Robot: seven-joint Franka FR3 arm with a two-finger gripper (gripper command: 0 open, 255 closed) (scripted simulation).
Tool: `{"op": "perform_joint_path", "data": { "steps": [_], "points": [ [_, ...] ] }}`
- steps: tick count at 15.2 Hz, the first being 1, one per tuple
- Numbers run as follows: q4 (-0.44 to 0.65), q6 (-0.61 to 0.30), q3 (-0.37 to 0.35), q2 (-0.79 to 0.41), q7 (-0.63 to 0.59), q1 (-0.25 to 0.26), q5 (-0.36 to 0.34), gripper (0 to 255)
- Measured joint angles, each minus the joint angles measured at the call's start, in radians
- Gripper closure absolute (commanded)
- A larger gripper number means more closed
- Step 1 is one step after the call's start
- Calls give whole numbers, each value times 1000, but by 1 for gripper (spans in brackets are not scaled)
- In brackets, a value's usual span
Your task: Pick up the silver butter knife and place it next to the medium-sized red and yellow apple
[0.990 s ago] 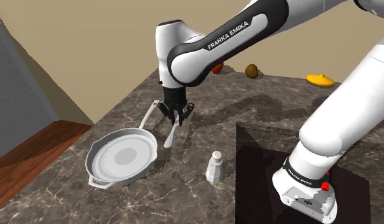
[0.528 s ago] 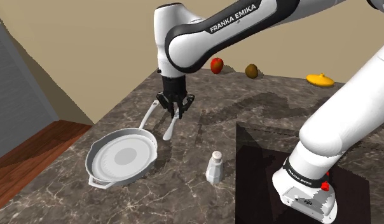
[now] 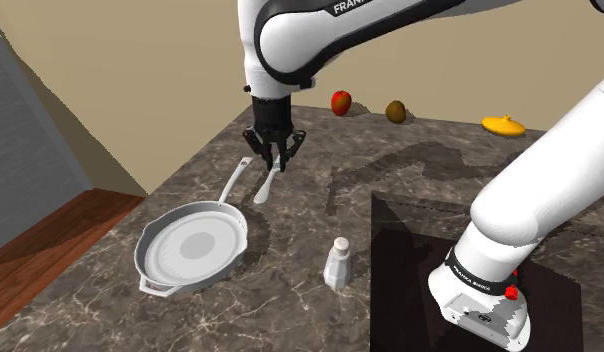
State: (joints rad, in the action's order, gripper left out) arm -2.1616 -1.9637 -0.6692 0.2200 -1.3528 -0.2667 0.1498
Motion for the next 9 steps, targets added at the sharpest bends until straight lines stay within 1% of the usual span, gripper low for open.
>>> {"op": "perform_joint_path", "data": {
  "steps": [9],
  "points": [
    [92, 119, 20, 31, 11, -1, 9, 255]
  ]
}}
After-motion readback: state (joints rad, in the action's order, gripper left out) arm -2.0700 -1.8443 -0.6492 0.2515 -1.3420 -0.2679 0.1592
